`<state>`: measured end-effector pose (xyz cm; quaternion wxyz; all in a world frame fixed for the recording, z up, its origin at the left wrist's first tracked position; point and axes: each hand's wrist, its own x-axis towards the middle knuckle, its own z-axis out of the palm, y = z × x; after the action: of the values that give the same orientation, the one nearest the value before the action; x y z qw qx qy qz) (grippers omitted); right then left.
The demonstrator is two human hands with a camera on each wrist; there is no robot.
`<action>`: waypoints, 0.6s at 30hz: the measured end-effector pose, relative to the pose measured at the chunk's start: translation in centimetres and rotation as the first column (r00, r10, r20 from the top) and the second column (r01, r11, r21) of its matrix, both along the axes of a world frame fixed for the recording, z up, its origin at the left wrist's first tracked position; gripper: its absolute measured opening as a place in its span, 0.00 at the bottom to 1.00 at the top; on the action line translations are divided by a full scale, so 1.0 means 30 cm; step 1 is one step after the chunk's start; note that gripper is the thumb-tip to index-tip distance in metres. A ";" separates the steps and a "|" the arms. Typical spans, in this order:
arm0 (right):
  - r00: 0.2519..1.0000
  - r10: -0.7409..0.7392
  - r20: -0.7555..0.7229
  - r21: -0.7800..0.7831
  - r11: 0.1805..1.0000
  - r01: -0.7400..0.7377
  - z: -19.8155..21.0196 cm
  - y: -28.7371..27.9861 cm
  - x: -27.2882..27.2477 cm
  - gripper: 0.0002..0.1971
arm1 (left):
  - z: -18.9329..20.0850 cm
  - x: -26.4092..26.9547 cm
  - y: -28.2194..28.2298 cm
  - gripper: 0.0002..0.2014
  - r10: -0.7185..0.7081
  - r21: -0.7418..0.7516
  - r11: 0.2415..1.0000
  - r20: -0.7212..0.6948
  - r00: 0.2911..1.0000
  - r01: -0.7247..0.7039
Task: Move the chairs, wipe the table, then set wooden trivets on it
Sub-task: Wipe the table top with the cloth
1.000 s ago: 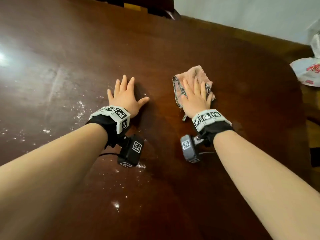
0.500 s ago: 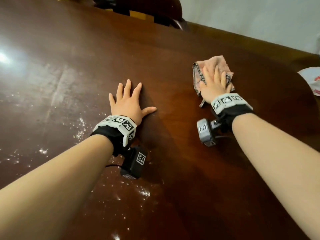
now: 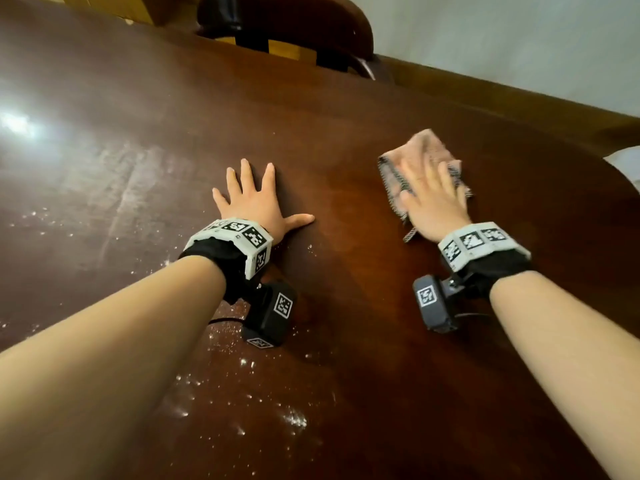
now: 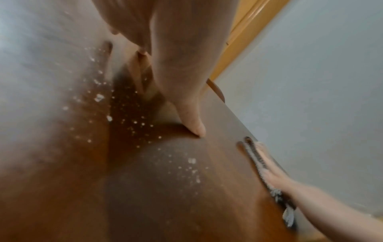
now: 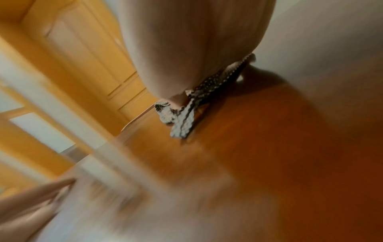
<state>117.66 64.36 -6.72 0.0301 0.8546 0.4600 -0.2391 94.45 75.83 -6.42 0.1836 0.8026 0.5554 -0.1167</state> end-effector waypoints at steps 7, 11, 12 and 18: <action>0.977 -0.212 -0.008 -0.039 0.977 0.212 0.035 0.310 0.143 0.30 | -0.021 -0.001 0.002 0.54 -0.013 0.048 0.999 0.036 0.999 0.012; 0.999 0.005 -0.042 0.013 1.000 -0.004 0.027 0.480 -0.030 0.30 | -0.038 -0.018 0.000 0.53 -0.028 0.074 0.997 0.059 0.998 0.023; 0.996 0.072 -0.053 0.031 0.997 -0.070 0.023 0.492 -0.087 0.29 | -0.039 -0.024 0.002 0.53 -0.031 0.075 0.997 0.071 0.997 0.026; 0.916 0.396 -0.066 0.065 0.918 -0.392 0.004 0.289 -0.302 0.30 | -0.006 -0.125 0.056 0.51 -0.037 0.024 0.999 0.160 0.986 0.034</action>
<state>108.59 73.02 -6.59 0.0379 0.7351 0.6293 -0.2493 90.70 77.51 -6.61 0.2172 0.8210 0.5257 -0.0490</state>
